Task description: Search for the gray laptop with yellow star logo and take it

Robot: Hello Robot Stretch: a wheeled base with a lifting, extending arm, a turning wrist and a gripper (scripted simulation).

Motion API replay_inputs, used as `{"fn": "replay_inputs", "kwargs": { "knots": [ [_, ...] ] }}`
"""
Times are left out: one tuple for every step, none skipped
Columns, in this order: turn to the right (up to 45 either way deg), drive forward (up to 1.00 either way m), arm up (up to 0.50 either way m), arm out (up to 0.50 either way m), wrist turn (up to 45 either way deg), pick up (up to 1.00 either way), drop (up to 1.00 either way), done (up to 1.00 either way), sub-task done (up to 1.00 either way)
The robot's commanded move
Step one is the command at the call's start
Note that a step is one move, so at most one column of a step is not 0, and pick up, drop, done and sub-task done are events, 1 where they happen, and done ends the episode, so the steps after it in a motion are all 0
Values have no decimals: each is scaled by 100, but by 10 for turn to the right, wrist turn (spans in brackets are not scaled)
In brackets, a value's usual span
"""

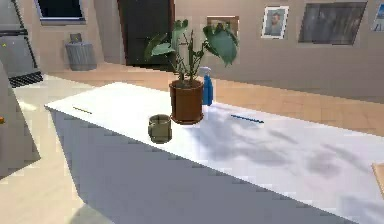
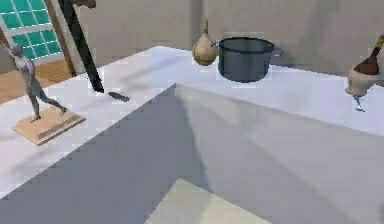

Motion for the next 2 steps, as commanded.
{"fn": "replay_inputs", "kwargs": {
  "knots": [
    [-450, 0, 0, 0, 0, 0, 0, 0, 0],
    [-60, 0, 0, 0, 0, 0, 0, 0, 0]
  ]
}}
